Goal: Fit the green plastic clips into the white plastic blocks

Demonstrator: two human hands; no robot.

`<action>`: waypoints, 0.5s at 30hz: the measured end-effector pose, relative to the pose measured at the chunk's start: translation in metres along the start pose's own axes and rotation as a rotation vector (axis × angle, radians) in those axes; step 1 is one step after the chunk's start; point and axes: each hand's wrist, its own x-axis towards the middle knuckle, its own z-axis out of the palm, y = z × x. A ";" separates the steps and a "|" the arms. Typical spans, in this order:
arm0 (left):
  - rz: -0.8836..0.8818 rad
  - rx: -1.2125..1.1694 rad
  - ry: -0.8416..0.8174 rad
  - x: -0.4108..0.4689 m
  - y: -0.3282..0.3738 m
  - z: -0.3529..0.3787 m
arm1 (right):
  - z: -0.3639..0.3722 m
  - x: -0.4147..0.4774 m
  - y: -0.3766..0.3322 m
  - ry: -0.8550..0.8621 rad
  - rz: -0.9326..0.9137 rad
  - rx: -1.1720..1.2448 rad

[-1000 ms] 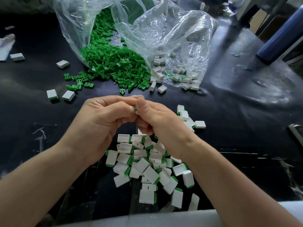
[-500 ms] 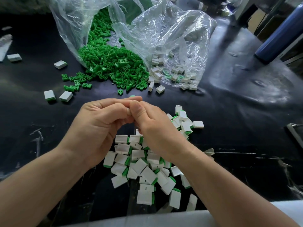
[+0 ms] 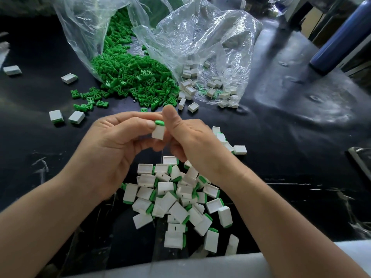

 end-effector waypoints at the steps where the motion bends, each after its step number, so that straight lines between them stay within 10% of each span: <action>1: 0.005 0.013 0.008 0.001 -0.002 -0.005 | -0.003 0.000 0.000 0.018 -0.003 -0.017; 15: -0.009 0.450 0.100 -0.001 -0.005 -0.011 | -0.017 -0.008 0.001 0.260 -0.050 -0.251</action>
